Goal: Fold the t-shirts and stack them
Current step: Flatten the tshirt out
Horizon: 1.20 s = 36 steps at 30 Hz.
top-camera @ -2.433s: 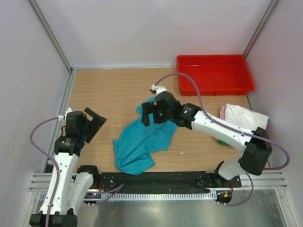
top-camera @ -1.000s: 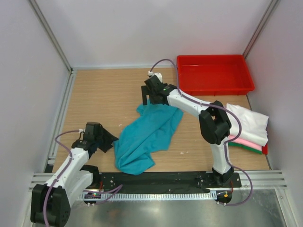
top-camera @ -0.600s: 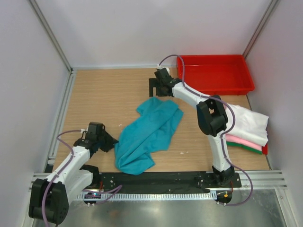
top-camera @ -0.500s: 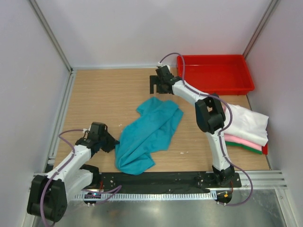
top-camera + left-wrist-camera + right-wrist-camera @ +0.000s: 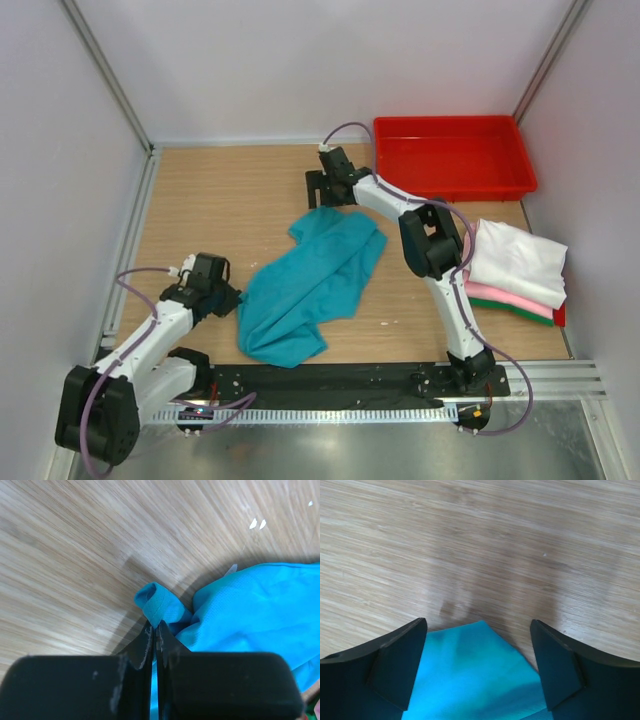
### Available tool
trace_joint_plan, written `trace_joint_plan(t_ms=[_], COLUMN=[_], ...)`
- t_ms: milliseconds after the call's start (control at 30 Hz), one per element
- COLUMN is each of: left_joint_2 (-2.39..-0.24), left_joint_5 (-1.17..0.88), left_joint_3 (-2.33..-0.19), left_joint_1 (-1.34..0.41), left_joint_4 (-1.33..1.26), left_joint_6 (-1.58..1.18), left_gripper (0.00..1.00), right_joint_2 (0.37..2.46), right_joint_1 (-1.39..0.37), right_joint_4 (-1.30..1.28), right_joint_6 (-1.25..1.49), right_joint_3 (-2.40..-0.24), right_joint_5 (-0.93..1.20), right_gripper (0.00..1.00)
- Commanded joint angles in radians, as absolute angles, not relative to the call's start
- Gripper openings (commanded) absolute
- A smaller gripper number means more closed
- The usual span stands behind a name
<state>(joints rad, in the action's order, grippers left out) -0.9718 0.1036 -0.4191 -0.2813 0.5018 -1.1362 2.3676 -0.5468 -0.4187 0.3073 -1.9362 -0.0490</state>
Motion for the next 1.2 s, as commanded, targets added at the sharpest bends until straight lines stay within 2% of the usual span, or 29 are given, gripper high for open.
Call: trace_joint_plan(t_ms=[0, 67, 233, 300, 333, 367, 433, 533, 733, 1033, 1167], left_joint_2=[-0.928, -0.907, -0.891, -0.887, -0.884, -0.884, -0.880, -0.881, -0.899, -1.005, -1.025], left_joint_5=[0.198, 0.207, 0.215, 0.221, 0.221, 0.224, 0.227, 0.232, 0.357, 0.552, 0.520], left_joint_3=[-0.459, -0.459, -0.459, -0.459, -0.460, -0.462, -0.472, -0.498, -0.665, -1.244, -1.474], left_joint_1=[-0.282, -0.284, -0.282, -0.282, -0.282, -0.282, -0.282, -0.284, -0.282, -0.278, -0.278], left_joint_4=[0.567, 0.577, 0.601, 0.604, 0.606, 0.607, 0.611, 0.624, 0.684, 0.768, 0.756], left_joint_6=[-1.140, -1.149, -1.155, -1.155, -1.155, -1.155, -1.152, -1.135, -1.043, -0.671, -0.520], left_gripper=[0.00, 0.00, 0.00, 0.00, 0.00, 0.00, 0.00, 0.00, 0.00, 0.00, 0.00], right_joint_2=[2.355, 2.341, 2.327, 2.312, 2.309, 2.304, 2.293, 2.244, 2.076, 1.700, 1.563], right_joint_1=[-0.546, -0.546, -0.546, -0.546, -0.546, -0.546, -0.546, -0.546, -0.545, -0.543, -0.545], right_joint_4=[-0.388, -0.374, -0.368, -0.353, -0.348, -0.345, -0.354, -0.364, -0.376, -0.385, -0.379], right_joint_6=[0.311, 0.324, 0.341, 0.347, 0.348, 0.348, 0.353, 0.364, 0.339, 0.276, 0.247], right_joint_3=[-1.933, -1.907, -1.844, -1.807, -1.796, -1.790, -1.784, -1.761, -1.756, -1.904, -1.965], right_joint_5=[0.023, 0.038, 0.054, 0.063, 0.064, 0.074, 0.078, 0.078, 0.005, -0.227, -0.268], right_gripper=[0.86, 0.77, 0.67, 0.59, 0.54, 0.42, 0.30, 0.01, 0.01, 0.01, 0.01])
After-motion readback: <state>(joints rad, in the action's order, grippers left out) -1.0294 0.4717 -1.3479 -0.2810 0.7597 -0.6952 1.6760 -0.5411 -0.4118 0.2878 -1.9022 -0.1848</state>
